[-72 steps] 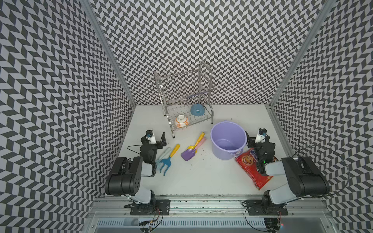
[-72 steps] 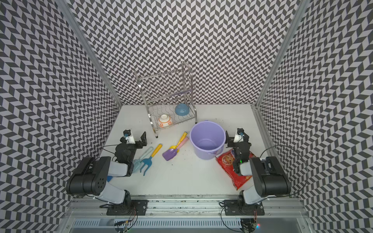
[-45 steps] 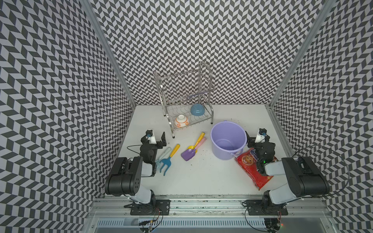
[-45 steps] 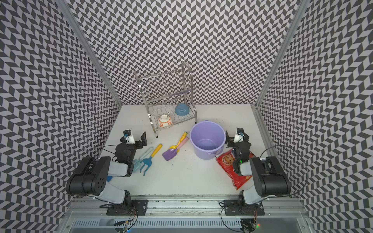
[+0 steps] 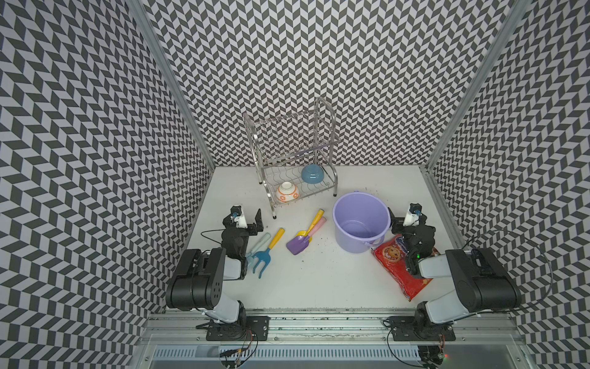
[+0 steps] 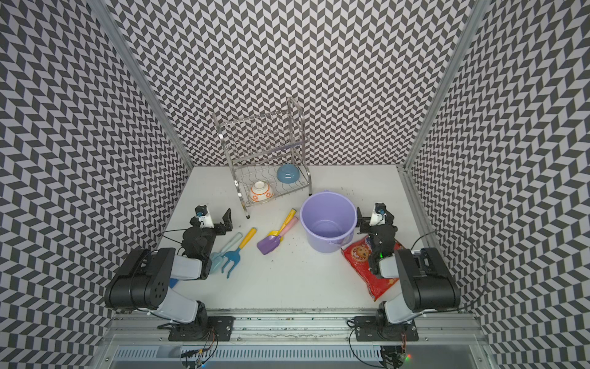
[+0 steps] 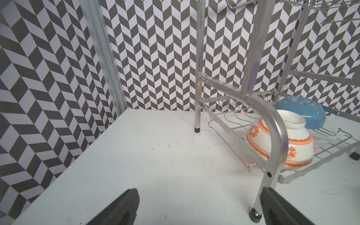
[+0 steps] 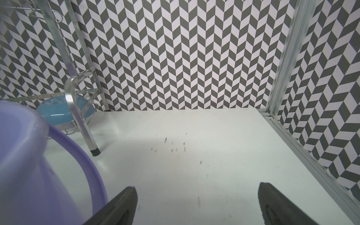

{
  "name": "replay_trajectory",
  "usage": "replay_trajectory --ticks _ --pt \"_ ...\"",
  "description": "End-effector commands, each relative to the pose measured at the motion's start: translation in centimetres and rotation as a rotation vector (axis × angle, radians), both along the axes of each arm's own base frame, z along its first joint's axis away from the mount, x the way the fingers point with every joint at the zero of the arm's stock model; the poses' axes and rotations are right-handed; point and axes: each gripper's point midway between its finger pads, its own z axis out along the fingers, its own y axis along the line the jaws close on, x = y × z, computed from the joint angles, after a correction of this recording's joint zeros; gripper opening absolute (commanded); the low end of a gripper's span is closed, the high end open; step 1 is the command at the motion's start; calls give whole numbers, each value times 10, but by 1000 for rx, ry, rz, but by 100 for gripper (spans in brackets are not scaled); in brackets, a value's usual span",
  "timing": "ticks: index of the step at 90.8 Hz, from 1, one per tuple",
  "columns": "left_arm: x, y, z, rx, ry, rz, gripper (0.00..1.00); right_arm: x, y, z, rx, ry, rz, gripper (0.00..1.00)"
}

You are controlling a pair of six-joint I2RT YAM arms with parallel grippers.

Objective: Organize the gardening tools
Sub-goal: Pick up the gardening tool from the center of the board.

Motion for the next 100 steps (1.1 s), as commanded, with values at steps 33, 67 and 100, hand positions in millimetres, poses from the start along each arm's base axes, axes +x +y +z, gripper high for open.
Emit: replay_trajectory --ticks 33,67,100 --pt "4 15 18 -51 -5 24 100 10 -16 40 37 -4 -104 100" --pt "-4 23 64 -114 -92 81 100 13 -37 86 185 62 -279 100" --pt "-19 -5 85 -214 -137 64 100 15 -5 109 162 147 -262 100"
